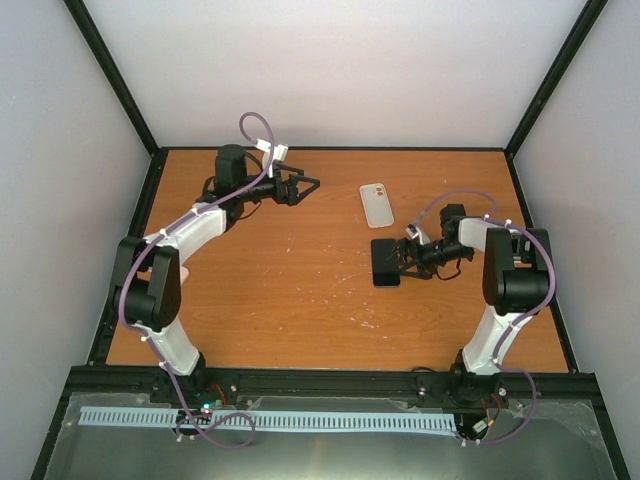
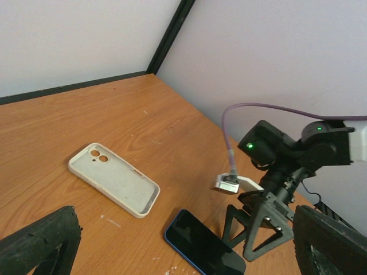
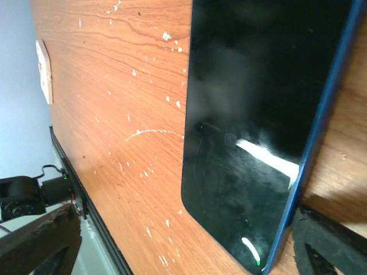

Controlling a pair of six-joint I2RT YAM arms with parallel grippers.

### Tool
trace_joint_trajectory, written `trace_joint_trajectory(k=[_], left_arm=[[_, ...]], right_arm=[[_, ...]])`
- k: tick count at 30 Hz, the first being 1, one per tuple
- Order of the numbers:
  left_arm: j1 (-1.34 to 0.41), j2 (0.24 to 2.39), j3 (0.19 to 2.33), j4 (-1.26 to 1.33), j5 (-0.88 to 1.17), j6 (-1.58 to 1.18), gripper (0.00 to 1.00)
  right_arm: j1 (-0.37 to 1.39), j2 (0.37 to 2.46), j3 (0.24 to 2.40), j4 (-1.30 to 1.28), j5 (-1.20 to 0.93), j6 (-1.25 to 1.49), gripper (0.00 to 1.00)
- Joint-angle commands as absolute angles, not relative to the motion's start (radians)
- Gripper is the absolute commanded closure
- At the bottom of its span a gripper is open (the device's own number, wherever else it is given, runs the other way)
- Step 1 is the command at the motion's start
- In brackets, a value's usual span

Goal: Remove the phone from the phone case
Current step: Place the phone at the center of the board.

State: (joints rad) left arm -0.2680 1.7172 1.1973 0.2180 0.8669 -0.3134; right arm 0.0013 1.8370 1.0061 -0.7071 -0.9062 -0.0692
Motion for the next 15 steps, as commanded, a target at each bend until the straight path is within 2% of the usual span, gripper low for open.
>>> trace_joint_trajectory(k=[1,7,15], left_arm=[[-0.237,1.689,1.253,0.053,0.828,-0.222,0.00],[-0.112,1.725,1.351,-0.228,0.821,-0.071,0.00],[0.140,1.851,1.528,-0.649,0.737,0.321,0.00]], right_arm=[[0.020,1.827,0.996,-0.713,-0.739,-0.085,0.00],[0.027,1.799,0.995,-0.732,-0.690,-0.111,0.00],[0.027,1.725,1.045,-0.745,-0.665,-0.145,0.00]])
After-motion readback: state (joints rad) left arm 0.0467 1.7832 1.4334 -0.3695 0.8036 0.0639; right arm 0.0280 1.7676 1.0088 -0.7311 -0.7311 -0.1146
